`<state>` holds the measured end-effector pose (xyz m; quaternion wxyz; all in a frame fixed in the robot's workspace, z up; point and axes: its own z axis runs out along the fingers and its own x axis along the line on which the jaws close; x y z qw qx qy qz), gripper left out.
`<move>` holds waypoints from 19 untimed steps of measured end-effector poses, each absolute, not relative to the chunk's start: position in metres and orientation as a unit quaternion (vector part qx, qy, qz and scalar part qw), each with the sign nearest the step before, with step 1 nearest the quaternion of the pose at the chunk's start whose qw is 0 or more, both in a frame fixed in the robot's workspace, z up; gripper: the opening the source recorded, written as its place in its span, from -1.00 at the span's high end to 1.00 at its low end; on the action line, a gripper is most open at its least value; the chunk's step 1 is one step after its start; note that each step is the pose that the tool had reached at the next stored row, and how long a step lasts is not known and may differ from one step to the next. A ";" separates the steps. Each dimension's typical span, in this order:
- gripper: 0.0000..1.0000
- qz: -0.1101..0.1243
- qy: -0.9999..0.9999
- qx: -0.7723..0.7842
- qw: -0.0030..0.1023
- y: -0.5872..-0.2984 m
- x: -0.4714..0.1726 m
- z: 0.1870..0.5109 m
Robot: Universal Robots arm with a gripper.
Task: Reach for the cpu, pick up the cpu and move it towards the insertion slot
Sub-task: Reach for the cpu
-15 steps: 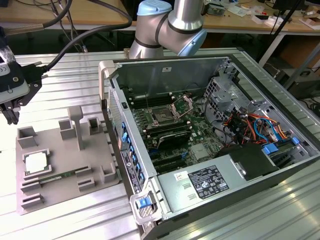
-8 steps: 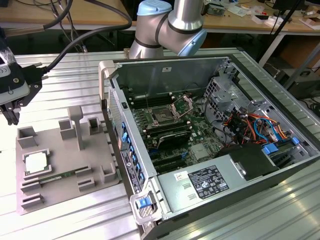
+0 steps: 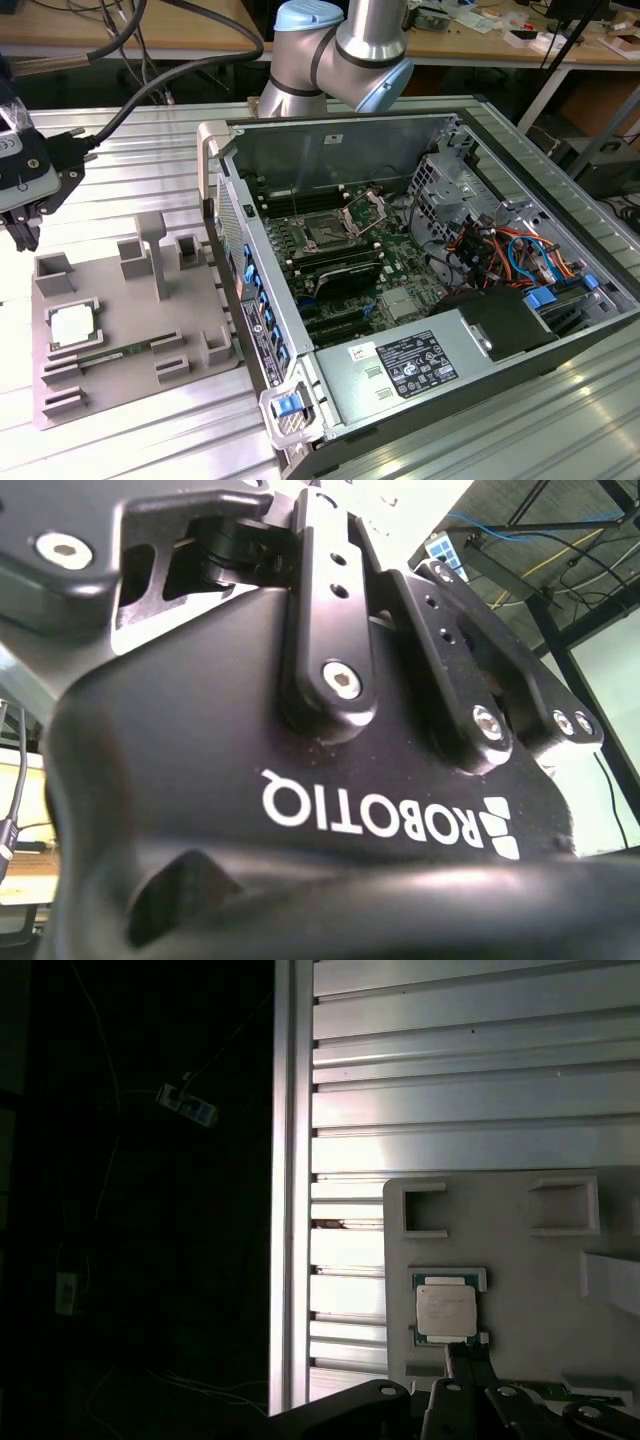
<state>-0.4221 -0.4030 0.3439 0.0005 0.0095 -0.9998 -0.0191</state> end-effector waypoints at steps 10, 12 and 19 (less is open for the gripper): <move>0.79 -0.019 -1.000 0.010 0.000 -0.403 -0.422 0.341; 0.79 -0.019 -1.000 0.010 0.000 -0.403 -0.422 0.340; 0.79 -0.019 -1.000 0.010 0.000 -0.403 -0.422 0.338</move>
